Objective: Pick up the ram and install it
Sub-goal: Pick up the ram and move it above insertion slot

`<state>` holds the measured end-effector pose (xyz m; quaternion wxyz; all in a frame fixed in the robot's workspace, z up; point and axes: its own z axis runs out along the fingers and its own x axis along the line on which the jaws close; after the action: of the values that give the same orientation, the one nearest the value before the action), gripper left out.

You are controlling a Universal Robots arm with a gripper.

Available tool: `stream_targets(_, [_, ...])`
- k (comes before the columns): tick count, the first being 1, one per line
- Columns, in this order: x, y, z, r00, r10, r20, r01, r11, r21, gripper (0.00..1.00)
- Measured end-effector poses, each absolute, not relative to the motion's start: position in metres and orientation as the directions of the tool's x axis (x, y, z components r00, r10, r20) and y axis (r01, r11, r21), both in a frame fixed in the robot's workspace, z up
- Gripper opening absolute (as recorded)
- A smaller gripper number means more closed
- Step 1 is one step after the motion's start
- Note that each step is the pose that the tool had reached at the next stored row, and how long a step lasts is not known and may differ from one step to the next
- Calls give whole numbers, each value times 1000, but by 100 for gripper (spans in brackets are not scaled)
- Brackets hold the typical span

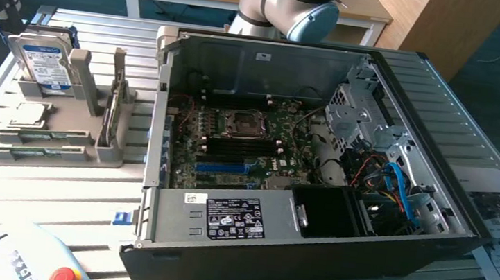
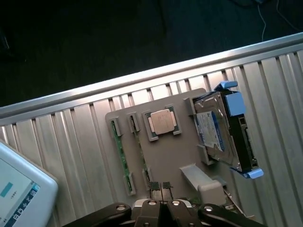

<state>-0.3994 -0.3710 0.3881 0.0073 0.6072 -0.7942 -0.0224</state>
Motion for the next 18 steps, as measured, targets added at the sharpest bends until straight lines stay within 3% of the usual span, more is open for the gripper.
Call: stream_targets(18, [-399, -371, 388, -24, -1000, -16, -999, 23, 44, 10])
